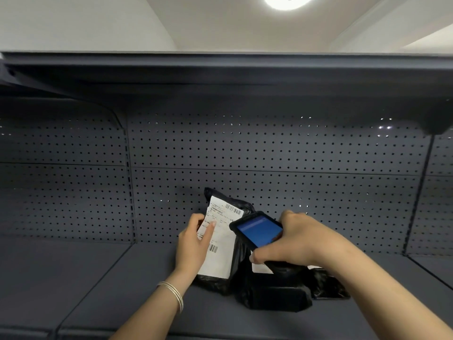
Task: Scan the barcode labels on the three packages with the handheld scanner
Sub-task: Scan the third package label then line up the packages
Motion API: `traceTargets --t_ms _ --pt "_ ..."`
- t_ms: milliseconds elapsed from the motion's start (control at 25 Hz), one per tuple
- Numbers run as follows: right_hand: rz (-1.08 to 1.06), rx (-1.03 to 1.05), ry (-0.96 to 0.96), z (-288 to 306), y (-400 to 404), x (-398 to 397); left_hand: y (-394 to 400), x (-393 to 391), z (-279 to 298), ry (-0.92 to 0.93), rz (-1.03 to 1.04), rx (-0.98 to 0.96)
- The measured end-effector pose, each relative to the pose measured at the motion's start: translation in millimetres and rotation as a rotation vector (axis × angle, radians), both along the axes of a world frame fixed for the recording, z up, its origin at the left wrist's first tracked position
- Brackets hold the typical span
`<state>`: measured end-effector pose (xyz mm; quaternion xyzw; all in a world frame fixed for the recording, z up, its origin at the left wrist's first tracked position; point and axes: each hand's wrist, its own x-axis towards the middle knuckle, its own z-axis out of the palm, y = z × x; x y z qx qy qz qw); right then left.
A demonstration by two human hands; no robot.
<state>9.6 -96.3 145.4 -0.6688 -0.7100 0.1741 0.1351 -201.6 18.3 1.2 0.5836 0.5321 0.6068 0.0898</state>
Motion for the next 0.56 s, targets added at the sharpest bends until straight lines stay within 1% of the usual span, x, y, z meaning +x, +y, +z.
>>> traceTargets --t_ms 240,360,560 --pt "0.027 -0.024 -0.044 -1.1 -15.6 23.2 -19.7 13.9 6.0 0.03 0.043 0.014" --pt "0.046 -0.021 -0.025 -3.6 -20.1 32.8 -26.4 16.6 5.6 0.047 0.089 0.003" --pt "0.052 -0.032 -0.007 -2.2 -30.0 41.5 -32.9 19.1 5.6 0.073 0.092 0.016"
